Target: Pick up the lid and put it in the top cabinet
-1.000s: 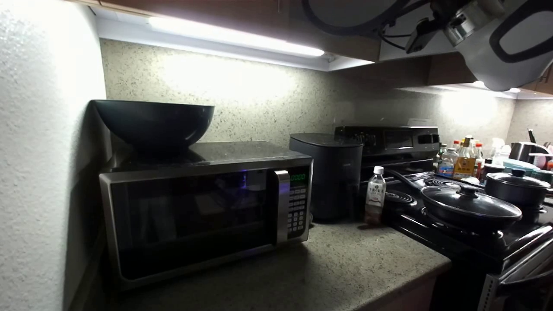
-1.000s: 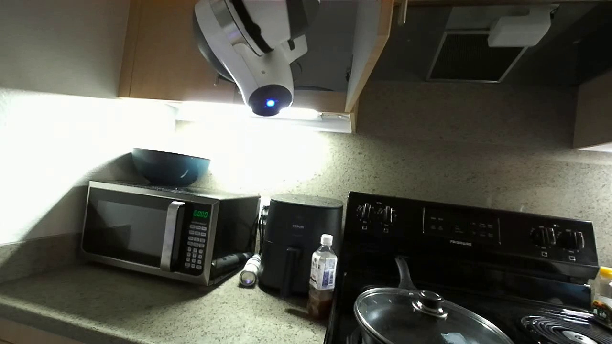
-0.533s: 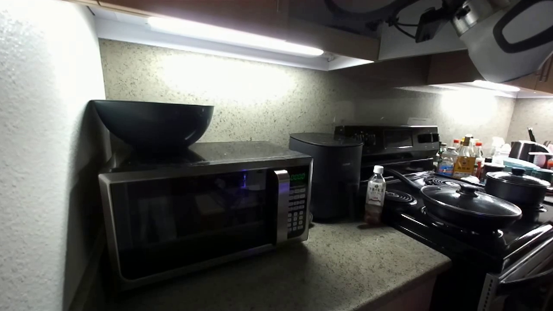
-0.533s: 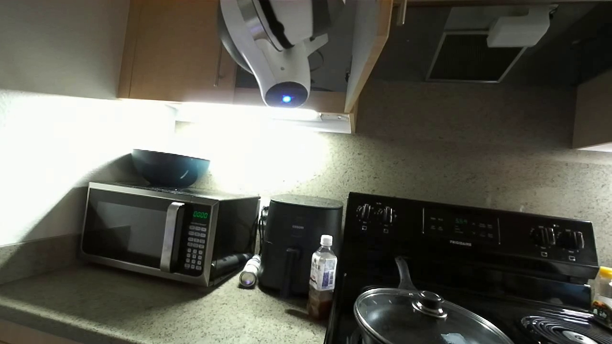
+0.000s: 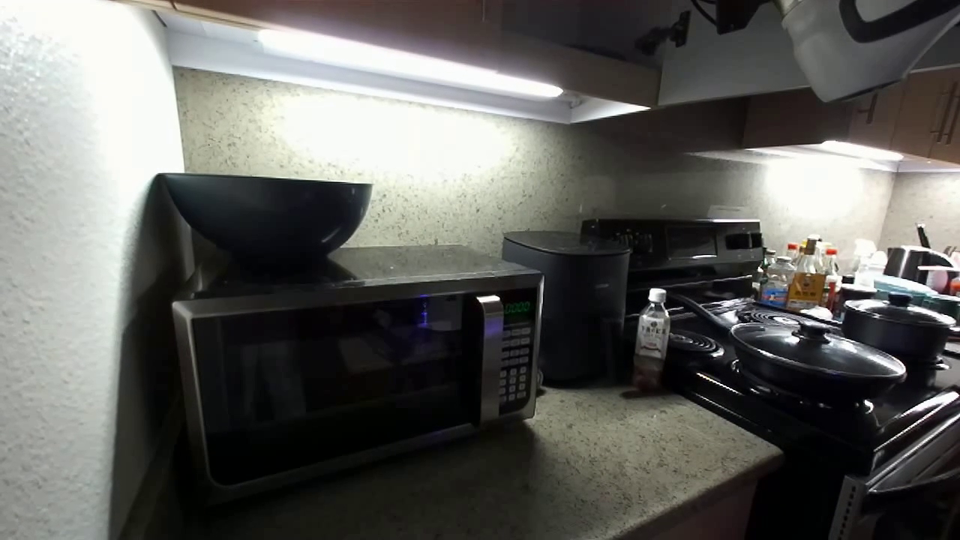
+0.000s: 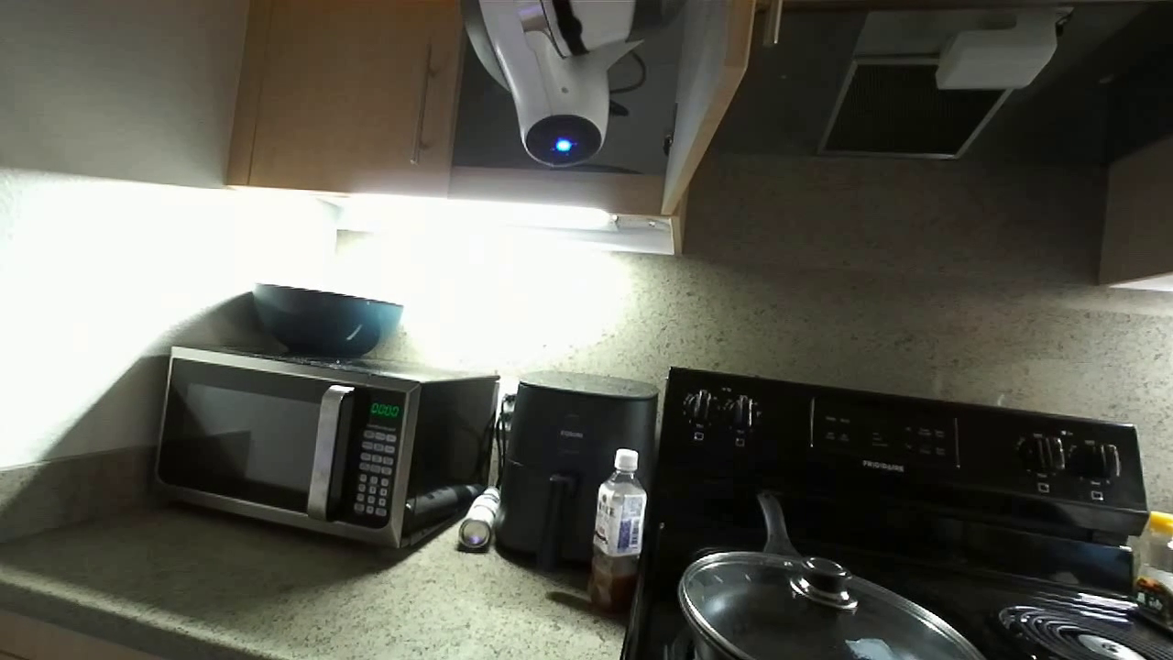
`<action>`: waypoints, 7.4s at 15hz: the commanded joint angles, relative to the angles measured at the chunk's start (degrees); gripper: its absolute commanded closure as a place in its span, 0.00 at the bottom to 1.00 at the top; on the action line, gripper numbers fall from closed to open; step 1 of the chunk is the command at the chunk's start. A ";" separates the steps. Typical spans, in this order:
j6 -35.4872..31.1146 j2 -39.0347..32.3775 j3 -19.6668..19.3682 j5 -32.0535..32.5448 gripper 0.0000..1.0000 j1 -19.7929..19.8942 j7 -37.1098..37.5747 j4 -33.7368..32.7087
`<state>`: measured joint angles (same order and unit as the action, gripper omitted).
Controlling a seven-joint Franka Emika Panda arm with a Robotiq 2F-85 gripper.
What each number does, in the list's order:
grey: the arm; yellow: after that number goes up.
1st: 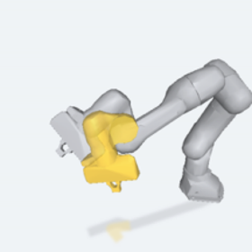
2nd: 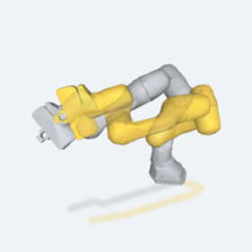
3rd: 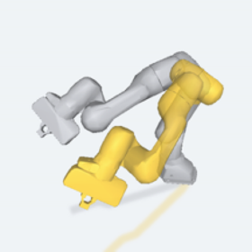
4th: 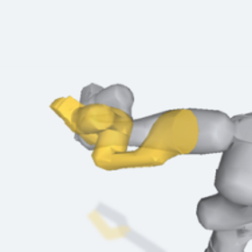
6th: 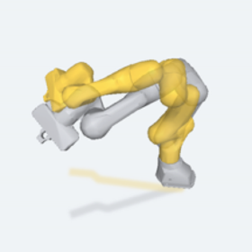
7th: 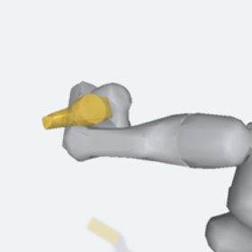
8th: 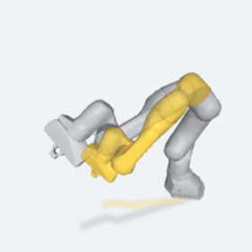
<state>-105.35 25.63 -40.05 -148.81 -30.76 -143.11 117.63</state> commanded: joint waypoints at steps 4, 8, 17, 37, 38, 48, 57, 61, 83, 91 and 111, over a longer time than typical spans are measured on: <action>1.57 -4.26 7.36 -0.82 1.00 11.34 8.38 0.26; -0.48 -7.72 18.81 2.11 1.00 23.48 22.90 -2.36; 0.54 -9.63 28.69 1.22 1.00 33.74 24.19 -2.48; -16.66 -35.57 35.81 1.59 1.00 33.28 21.23 -39.79; -17.24 -36.22 35.80 1.56 1.00 33.30 21.36 -40.76; -20.61 -38.19 35.31 2.42 0.42 33.16 21.68 -44.95; -19.30 -36.28 35.09 2.57 0.00 33.42 21.33 -43.07; -18.59 -34.70 34.35 2.10 0.00 33.87 21.20 -41.73; -39.38 -25.37 33.64 30.84 0.00 33.91 58.89 -24.38; -40.86 -10.54 30.96 40.20 0.00 34.48 56.51 -13.46; -37.50 -14.53 32.99 7.28 1.00 32.79 33.75 -18.16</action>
<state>-145.61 13.60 -9.30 -134.56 3.05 -100.78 102.68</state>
